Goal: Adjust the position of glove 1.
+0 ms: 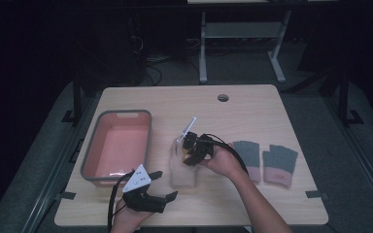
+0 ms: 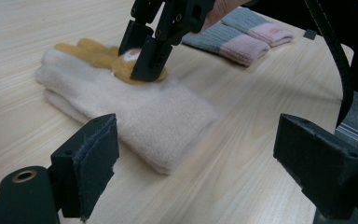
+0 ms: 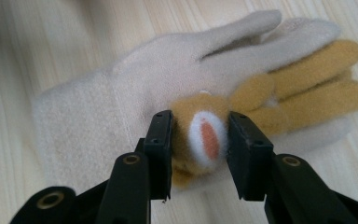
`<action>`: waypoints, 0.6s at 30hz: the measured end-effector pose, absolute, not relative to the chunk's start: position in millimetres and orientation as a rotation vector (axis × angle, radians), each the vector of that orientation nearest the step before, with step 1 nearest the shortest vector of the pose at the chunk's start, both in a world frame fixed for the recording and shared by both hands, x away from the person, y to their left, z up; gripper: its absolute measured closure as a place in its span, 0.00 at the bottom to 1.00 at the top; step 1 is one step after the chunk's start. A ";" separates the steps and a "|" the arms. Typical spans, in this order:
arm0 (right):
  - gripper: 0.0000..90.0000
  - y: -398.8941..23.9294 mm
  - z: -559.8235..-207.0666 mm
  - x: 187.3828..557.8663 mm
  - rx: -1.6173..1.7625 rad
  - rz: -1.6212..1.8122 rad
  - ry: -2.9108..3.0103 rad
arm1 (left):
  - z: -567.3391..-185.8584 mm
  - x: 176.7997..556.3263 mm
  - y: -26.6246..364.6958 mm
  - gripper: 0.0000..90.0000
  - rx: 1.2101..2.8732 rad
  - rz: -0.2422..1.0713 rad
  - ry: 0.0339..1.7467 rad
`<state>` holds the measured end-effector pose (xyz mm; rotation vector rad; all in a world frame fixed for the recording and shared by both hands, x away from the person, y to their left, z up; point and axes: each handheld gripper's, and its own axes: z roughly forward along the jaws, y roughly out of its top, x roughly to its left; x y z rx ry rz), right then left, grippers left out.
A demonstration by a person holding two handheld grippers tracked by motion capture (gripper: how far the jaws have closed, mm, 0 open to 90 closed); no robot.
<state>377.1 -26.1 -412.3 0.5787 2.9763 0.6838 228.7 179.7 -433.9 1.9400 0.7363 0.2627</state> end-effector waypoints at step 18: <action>0.40 -5.8 -406.2 369.1 0.580 0.733 2.897 | -433.6 228.2 178.5 0.16 1.943 0.274 0.733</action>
